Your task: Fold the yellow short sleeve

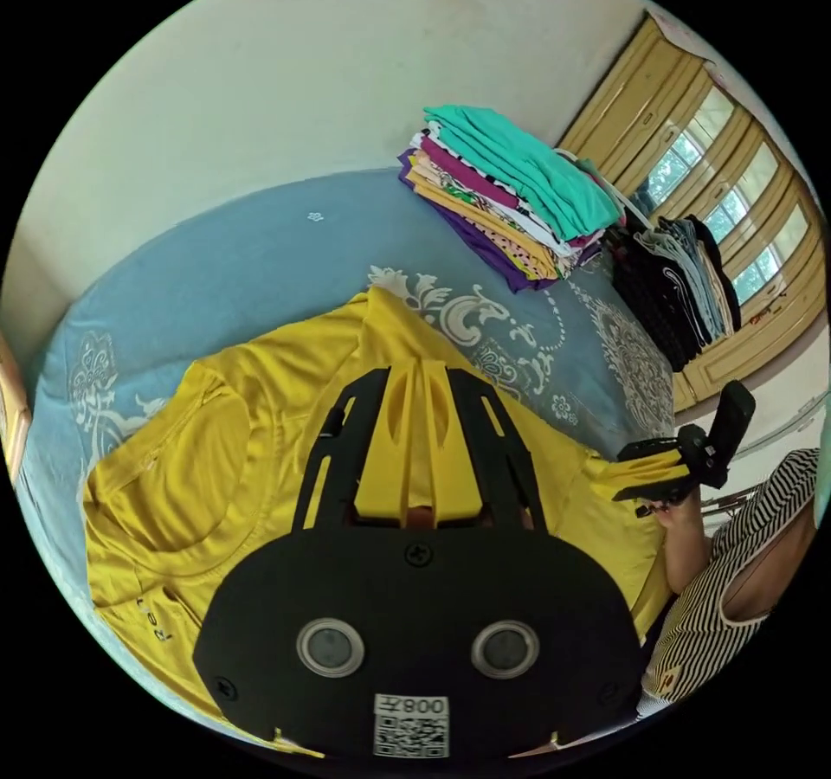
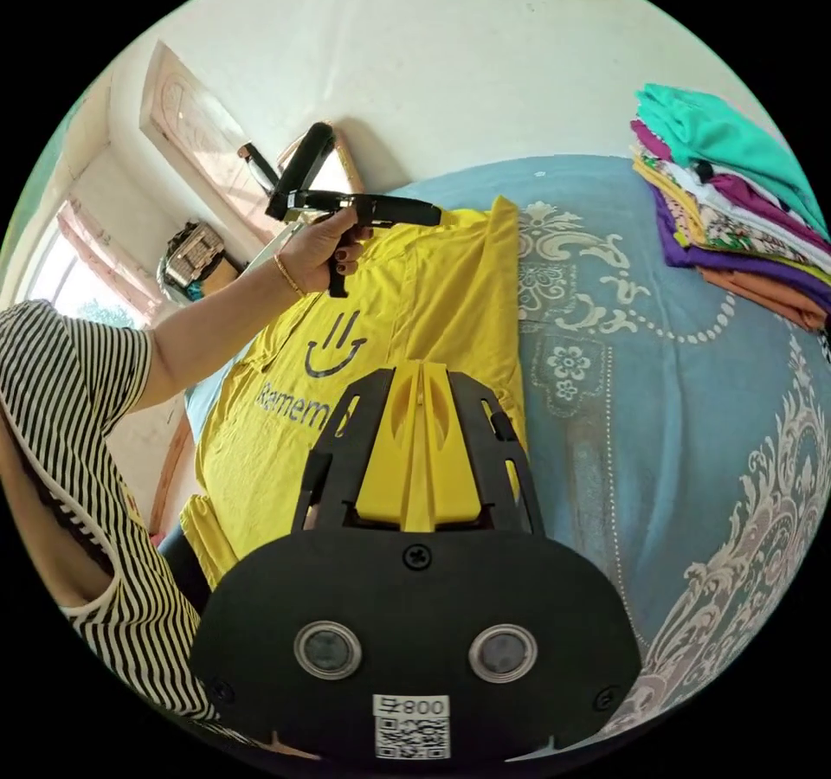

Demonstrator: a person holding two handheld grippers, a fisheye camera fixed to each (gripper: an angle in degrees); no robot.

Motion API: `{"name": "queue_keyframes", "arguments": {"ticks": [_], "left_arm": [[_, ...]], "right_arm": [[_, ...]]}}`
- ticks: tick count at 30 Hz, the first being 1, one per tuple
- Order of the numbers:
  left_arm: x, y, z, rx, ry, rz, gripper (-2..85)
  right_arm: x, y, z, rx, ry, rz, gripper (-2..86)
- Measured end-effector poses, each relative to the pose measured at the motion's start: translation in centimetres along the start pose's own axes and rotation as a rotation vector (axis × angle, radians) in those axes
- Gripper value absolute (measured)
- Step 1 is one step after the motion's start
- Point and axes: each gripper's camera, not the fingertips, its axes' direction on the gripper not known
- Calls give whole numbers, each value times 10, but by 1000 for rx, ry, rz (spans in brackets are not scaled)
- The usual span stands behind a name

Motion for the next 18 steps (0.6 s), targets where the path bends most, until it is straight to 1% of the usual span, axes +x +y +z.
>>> {"name": "queue_keyframes", "arguments": {"ticks": [2, 6, 7, 10, 14, 15, 16, 18], "left_arm": [[16, -18, 25, -38, -19, 45, 8], [31, -32, 54, -110, -83, 56, 5], [36, -32, 59, -125, -85, 60, 4], [49, -27, 56, -125, -100, 76, 3], [66, -11, 40, -57, -179, 89, 3], [67, -10, 42, -68, -183, 88, 3], [68, -10, 52, -119, -172, 83, 3], [71, -8, 51, -88, -151, 78, 3]], "right_arm": [[11, -2, -2, 24, 30, 53, 3], [23, -7, 12, -65, 90, 124, 2], [23, -7, 9, -54, 93, 134, 1], [24, -6, 6, -47, 84, 146, 1], [27, -5, 1, -40, 62, 160, 1], [27, -5, -1, -39, 58, 163, 1], [27, -5, -2, -40, 57, 164, 1], [27, -5, -4, -39, 57, 164, 1]]}}
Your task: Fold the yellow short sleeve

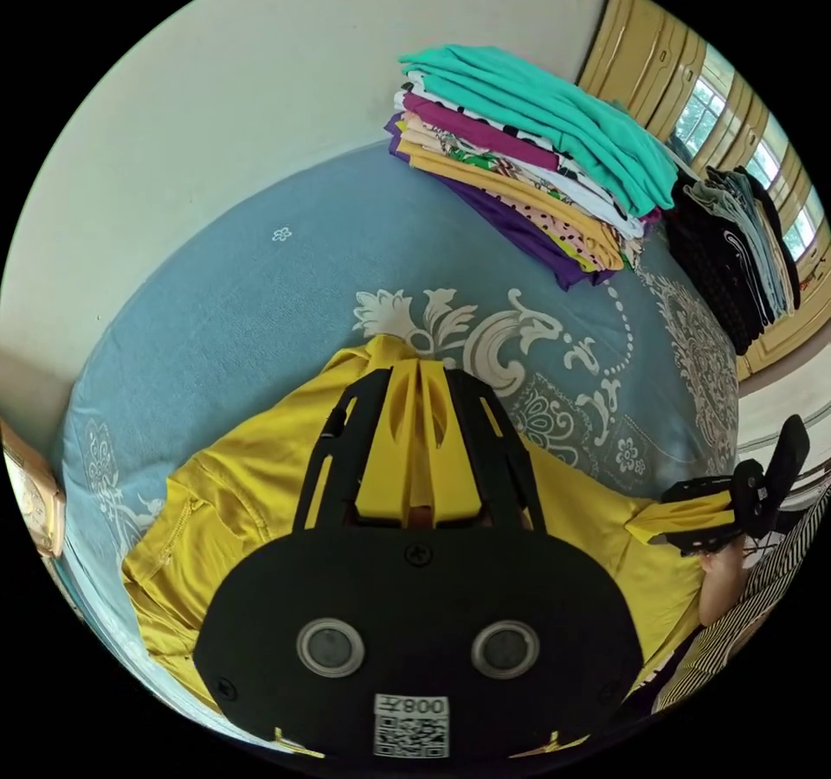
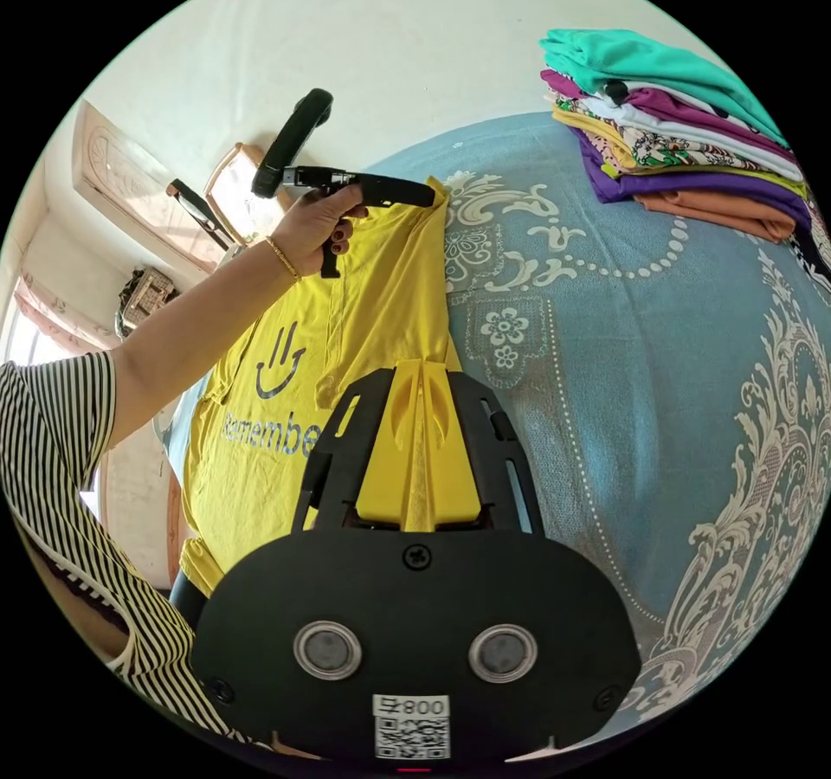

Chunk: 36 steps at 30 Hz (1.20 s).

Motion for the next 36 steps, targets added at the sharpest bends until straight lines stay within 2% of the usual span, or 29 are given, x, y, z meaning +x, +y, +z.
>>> {"name": "queue_keyframes", "arguments": {"ticks": [6, 10, 13, 15, 16, 19, 24, 27, 28, 30, 32, 34, 36], "left_arm": [[14, 26, -32, 48, 10, -26, 3], [30, 62, -62, 70, 46, -26, 3], [45, 92, -78, 37, 96, -18, 3], [62, 114, -92, 58, 149, 11, 3], [76, 127, -97, 41, 181, 50, 3], [107, 158, -99, -51, 108, 94, 2], [114, 214, -160, 91, 283, -14, 3], [128, 249, -163, -45, 267, -29, 2], [129, 264, -173, -16, 285, -68, 2], [129, 281, -197, 17, 341, -98, 2], [131, 307, -228, 83, 312, -150, 2], [132, 324, -231, 12, 297, -172, 2], [129, 343, -244, 31, 338, -235, 2]], "right_arm": [[4, 5, -10, 9, -36, 18, 1], [1, 11, -28, 76, 10, 18, 2], [8, 11, -18, 4, -21, 30, 2], [10, 14, -25, 21, -21, 42, 2], [10, 16, -30, 34, -2, 43, 1], [4, 20, -39, 50, 33, 25, 1], [-3, 28, -50, 66, 73, -19, 1], [1, 31, -46, 17, 76, -16, 2], [4, 32, -40, -33, 45, -21, 2], [7, 36, -49, -3, 42, -9, 2], [9, 40, -57, 15, 75, -9, 2], [15, 45, -59, 3, 63, 2, 2], [21, 49, -63, 16, 37, 14, 2]]}}
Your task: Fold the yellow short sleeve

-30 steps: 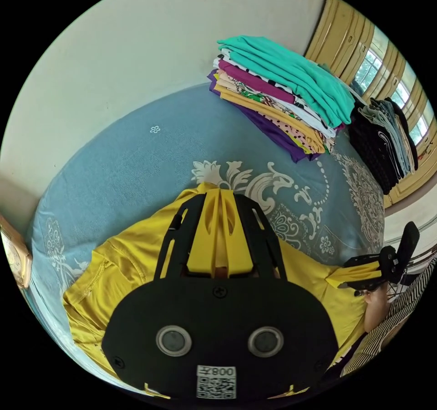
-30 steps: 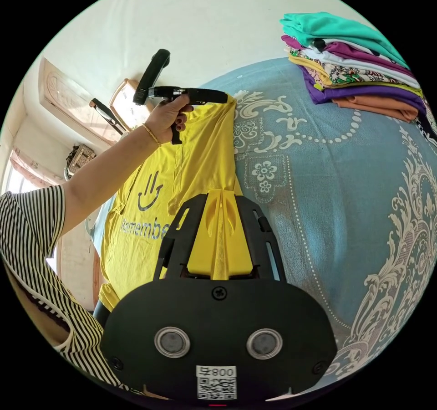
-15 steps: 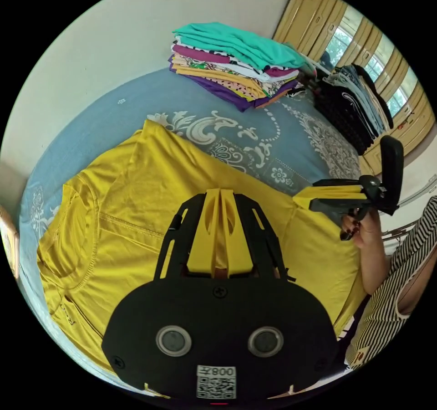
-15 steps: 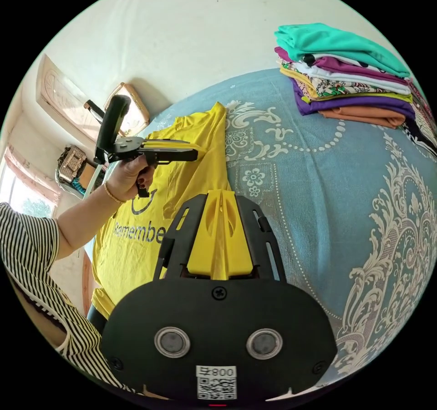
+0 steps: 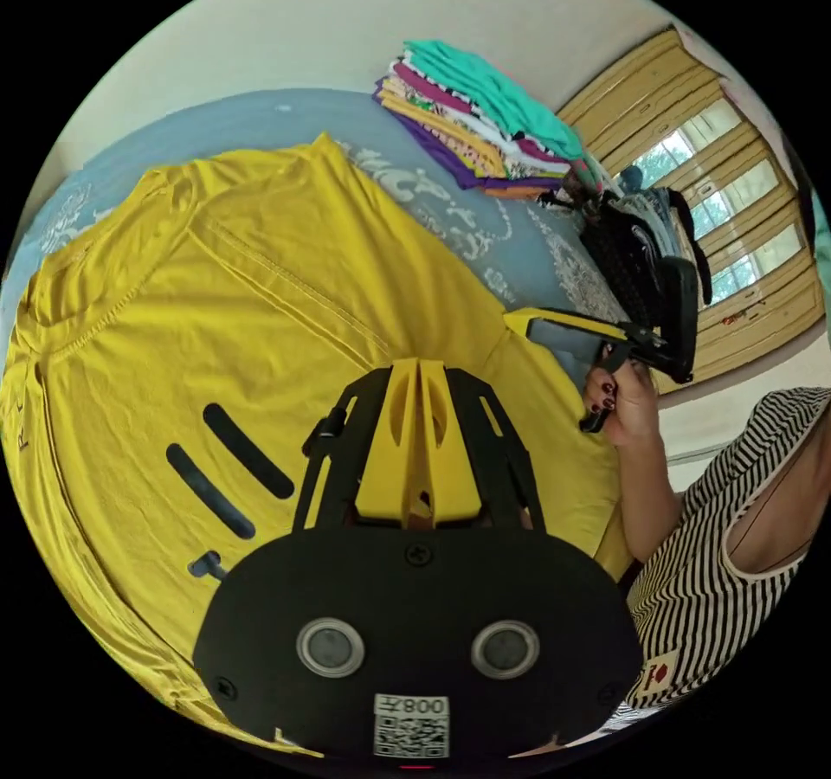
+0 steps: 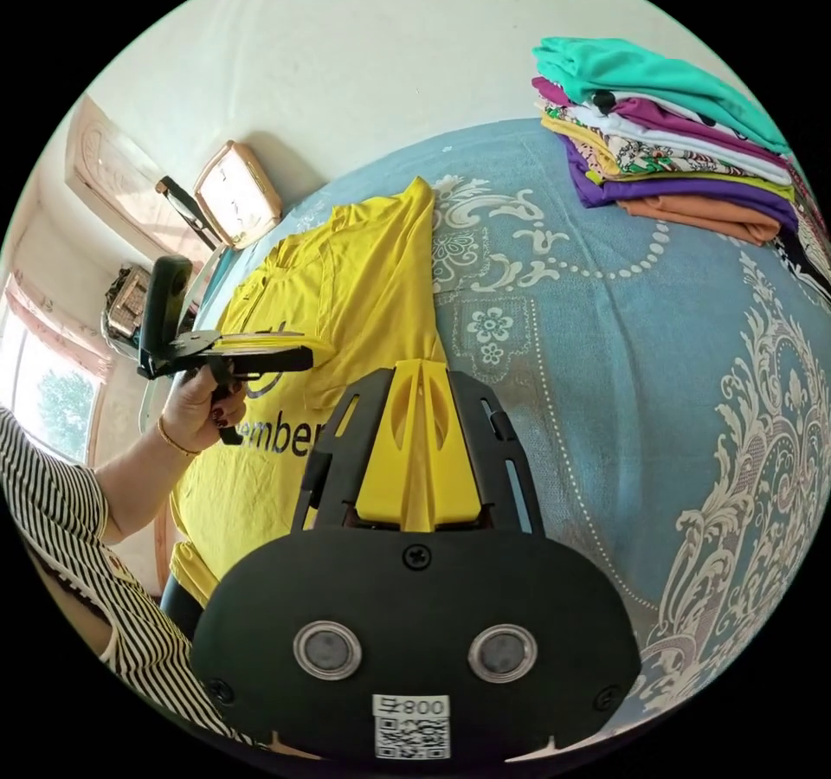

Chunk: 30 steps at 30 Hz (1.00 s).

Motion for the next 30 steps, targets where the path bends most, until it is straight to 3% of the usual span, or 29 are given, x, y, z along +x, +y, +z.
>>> {"name": "queue_keyframes", "arguments": {"ticks": [5, 9, 12, 22, 27, 30], "left_arm": [[14, 77, -79, 161, 92, -126, 2], [29, 156, -130, 154, 75, -239, 3], [42, 226, -175, 121, 21, -373, 4], [107, 435, -304, 121, -35, -606, 21], [126, 515, -347, 159, -8, -683, 32], [130, 563, -370, 177, 23, -742, 44]], "right_arm": [[36, 14, -24, 54, -149, 65, 2], [98, 38, -67, 245, -467, 193, 4], [127, 60, -97, 283, -521, 289, 8], [133, 162, -170, -95, -462, 330, 57], [150, 222, -183, -221, -398, 414, 29], [160, 255, -189, -263, -462, 466, 48]]}}
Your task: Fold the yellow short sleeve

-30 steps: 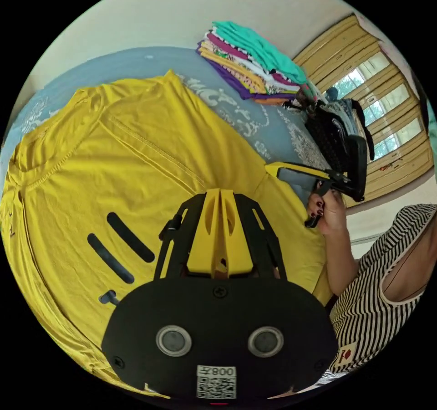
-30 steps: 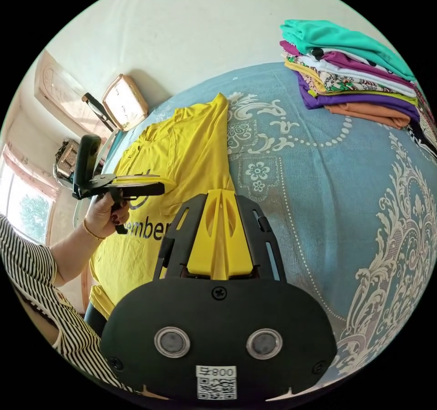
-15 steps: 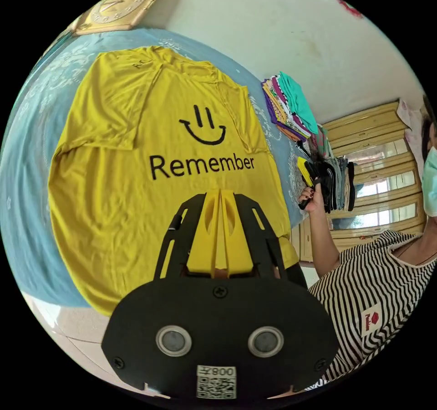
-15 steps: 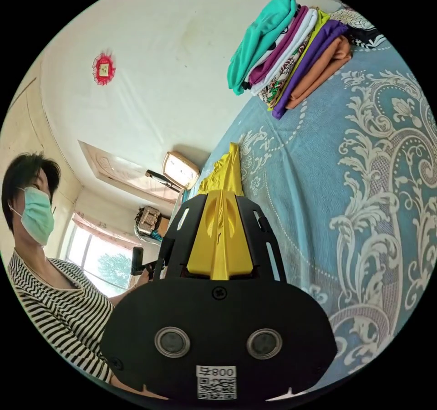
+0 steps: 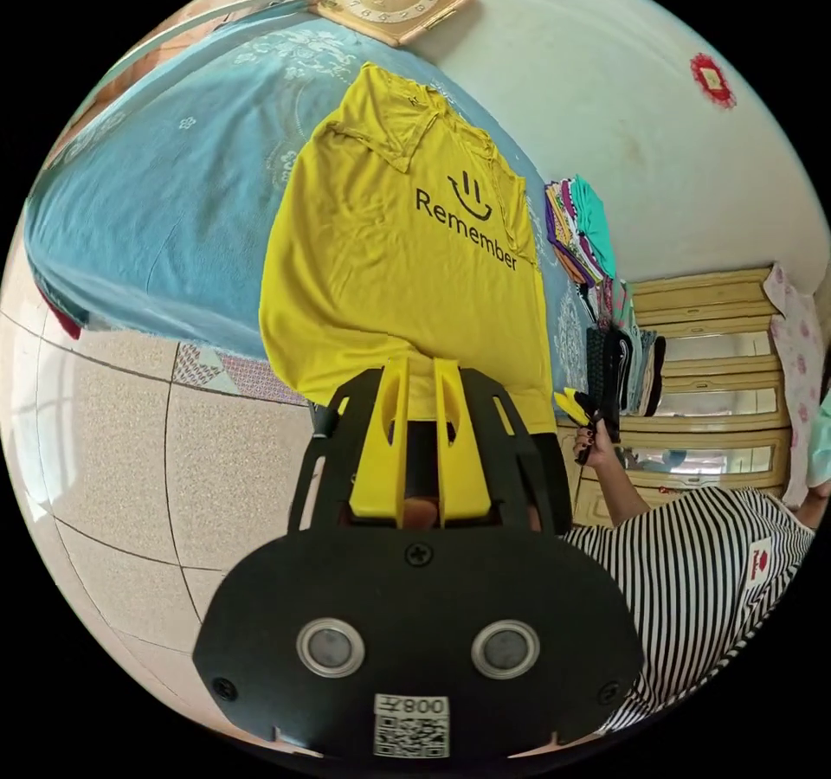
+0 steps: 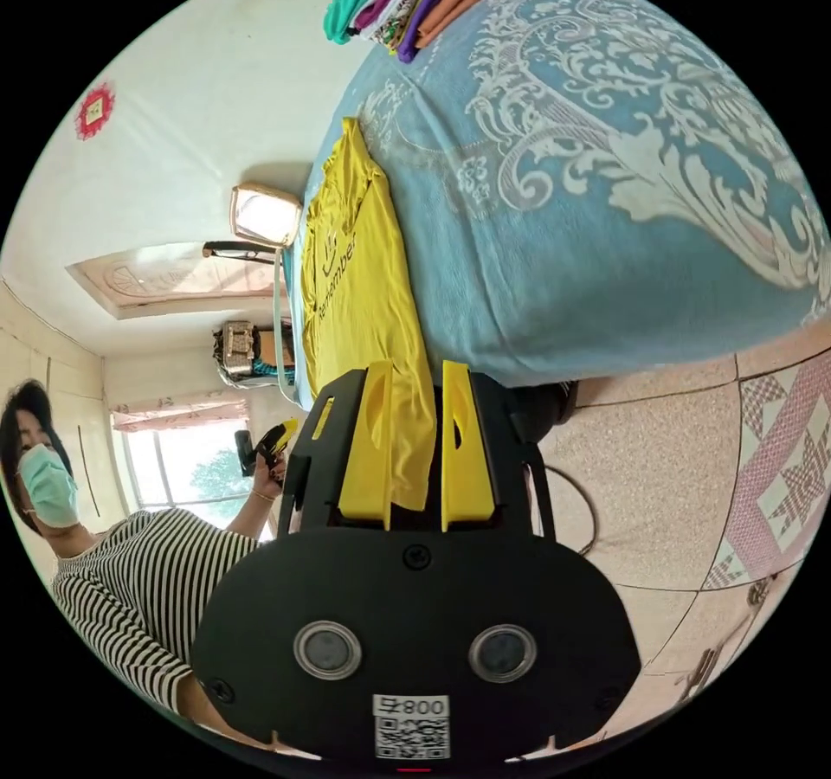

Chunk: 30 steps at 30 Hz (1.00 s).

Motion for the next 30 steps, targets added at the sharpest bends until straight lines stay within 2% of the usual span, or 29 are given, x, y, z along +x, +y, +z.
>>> {"name": "queue_keyframes", "arguments": {"ticks": [4, 14, 30], "left_arm": [[-41, 45, -36, 14, 52, -105, 64], [-128, 144, -101, 58, 228, -338, 79], [-193, 239, -168, 77, 381, -437, 81]], "right_arm": [[17, 32, -5, -37, -25, 39, 94], [29, 65, -1, -128, 0, 44, 94], [62, 94, -1, -96, -136, 105, 85]]}}
